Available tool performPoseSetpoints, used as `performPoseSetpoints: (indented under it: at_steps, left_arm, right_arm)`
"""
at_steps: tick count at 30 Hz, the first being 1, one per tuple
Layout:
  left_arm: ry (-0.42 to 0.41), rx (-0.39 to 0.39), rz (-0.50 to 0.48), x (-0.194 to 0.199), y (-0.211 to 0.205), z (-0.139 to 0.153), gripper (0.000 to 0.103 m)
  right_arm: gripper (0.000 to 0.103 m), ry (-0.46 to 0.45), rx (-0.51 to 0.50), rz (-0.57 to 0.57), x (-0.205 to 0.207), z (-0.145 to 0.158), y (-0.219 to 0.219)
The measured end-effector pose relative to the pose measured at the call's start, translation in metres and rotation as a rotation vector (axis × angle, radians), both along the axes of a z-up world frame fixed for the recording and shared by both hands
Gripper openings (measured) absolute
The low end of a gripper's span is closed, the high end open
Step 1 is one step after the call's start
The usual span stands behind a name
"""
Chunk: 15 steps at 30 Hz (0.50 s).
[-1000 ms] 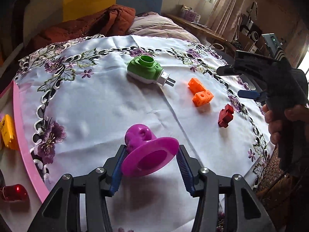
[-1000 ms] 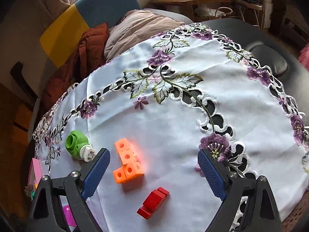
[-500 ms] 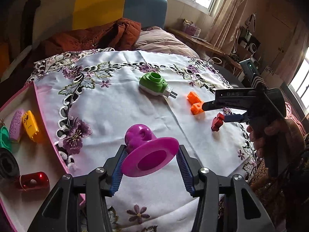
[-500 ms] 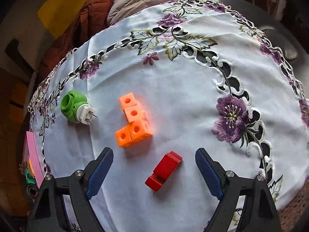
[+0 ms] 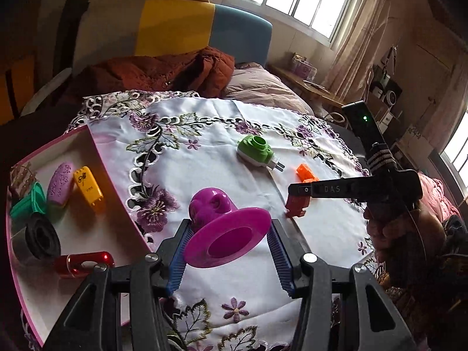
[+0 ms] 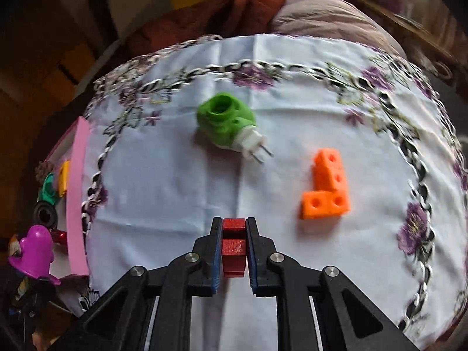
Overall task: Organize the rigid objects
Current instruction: 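Grasp the red block with the right tool while the left tool holds the magenta toy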
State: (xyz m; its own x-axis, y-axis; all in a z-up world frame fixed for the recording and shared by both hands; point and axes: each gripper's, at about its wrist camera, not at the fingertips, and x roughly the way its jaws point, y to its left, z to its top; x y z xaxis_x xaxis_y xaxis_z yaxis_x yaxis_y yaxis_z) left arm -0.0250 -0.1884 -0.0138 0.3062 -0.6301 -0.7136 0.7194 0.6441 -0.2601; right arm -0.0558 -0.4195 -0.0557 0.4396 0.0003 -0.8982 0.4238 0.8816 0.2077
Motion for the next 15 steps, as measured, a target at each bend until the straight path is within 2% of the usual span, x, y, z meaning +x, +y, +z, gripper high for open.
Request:
performPoseSetpoints:
  at_steps: [4, 8, 10, 15]
  left_arm:
    - [-0.024, 0.002, 0.062, 0.008, 0.019, 0.007, 0.052]
    - [-0.055, 0.016, 0.129, 0.015, 0.039, 0.014, 0.052]
    - [-0.067, 0.024, 0.159, 0.019, 0.048, 0.015, 0.052]
    - [-0.072, 0.040, 0.210, 0.025, 0.060, 0.014, 0.052]
  right_arm:
    - [0.015, 0.017, -0.027, 0.109, 0.033, -0.009, 0.024]
    - [0.015, 0.068, -0.076, 0.170, 0.044, -0.032, 0.039]
    - [0.015, 0.049, -0.089, 0.179, 0.042, -0.032, 0.041]
    - [0.015, 0.021, -0.045, 0.168, 0.039, -0.034, 0.035]
